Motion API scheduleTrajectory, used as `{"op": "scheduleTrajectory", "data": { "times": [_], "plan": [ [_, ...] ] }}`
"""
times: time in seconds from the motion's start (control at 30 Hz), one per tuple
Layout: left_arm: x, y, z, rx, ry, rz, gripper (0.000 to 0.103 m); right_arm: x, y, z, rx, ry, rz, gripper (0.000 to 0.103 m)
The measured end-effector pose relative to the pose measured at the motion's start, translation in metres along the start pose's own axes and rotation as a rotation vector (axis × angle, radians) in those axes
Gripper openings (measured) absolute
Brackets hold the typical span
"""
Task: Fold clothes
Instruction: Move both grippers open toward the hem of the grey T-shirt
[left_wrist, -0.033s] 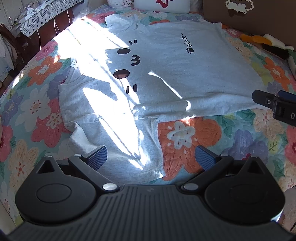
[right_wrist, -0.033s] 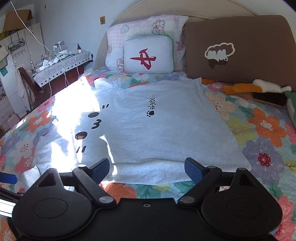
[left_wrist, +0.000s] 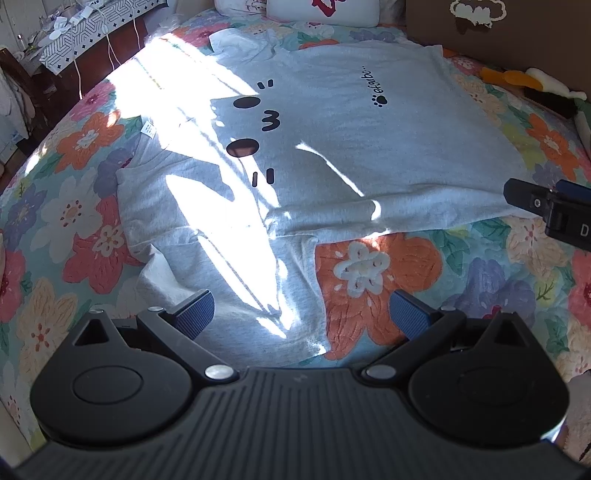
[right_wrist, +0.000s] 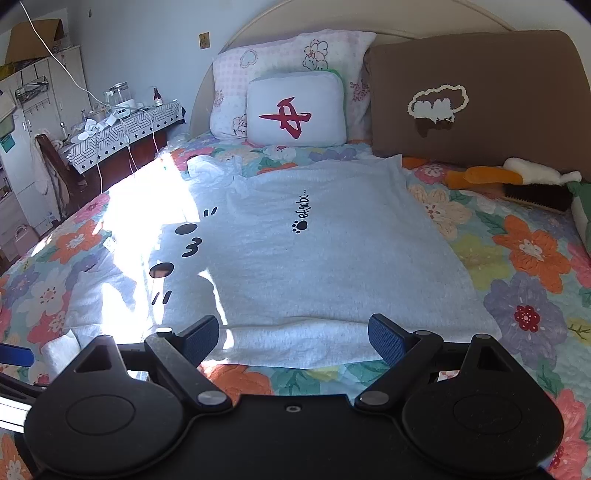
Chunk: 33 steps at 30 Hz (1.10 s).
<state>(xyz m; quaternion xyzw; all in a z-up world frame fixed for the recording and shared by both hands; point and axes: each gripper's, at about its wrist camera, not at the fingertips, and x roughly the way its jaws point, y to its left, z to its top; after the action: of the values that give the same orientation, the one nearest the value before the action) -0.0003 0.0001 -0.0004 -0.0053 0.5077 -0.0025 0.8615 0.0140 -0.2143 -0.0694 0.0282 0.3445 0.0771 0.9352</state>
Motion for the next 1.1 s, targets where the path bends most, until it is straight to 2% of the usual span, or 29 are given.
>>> {"op": "scheduleTrajectory", "data": {
  "times": [0.37, 0.7, 1.1],
  "plan": [
    [-0.0002, -0.0002, 0.0012, 0.001, 0.006, 0.011, 0.103, 0.0031, -0.0012, 0.0014, 0.005, 0.007, 0.004, 0.091],
    [-0.0008, 0.004, 0.0006, -0.018, -0.03, 0.031, 0.103, 0.0002, 0.0023, -0.0017, -0.018, 0.008, -0.012, 0.091],
    [0.0027, 0.0076, 0.0014, -0.024, -0.032, 0.034, 0.103, 0.0012, 0.0021, -0.003, -0.019, 0.018, -0.018, 0.091]
  ]
}}
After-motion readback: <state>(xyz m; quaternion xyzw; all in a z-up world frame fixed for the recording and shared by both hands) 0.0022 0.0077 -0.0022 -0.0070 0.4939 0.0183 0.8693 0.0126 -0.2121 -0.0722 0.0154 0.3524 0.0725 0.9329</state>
